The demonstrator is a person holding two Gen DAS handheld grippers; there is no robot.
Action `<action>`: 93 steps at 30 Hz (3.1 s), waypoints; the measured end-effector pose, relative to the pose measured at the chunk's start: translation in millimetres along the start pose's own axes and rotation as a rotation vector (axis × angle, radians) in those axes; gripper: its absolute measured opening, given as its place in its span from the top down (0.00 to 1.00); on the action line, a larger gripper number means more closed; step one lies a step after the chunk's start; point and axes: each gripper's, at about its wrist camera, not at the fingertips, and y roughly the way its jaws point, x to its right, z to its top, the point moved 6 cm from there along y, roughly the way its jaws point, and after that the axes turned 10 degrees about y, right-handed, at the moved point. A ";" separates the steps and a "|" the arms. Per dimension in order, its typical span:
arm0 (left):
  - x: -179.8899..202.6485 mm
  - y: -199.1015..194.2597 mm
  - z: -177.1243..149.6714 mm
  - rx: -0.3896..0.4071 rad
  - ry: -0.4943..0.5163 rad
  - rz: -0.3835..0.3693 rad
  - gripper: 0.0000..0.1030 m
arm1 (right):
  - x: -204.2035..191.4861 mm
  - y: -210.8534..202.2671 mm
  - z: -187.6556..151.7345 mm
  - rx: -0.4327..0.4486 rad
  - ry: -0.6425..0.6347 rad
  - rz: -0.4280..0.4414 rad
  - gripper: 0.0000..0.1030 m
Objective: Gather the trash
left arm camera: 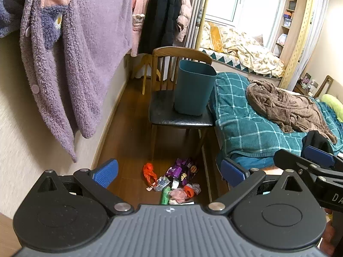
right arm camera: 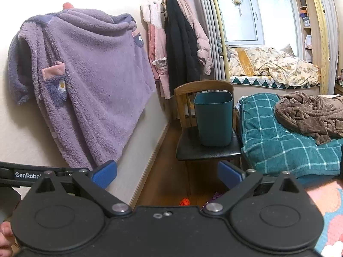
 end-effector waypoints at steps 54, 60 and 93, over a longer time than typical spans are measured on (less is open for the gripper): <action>77.5 203.5 88.2 -0.076 0.015 0.037 0.00 | 125.3 145.6 54.7 -0.076 -0.101 0.073 0.04; 82.3 286.2 77.2 -0.154 0.010 0.070 0.00 | 178.0 220.4 43.5 -0.214 -0.120 0.069 0.07; 12.8 858.7 -375.2 -0.848 0.147 -0.077 0.17 | 406.2 685.9 -403.5 -0.734 0.175 -0.358 0.44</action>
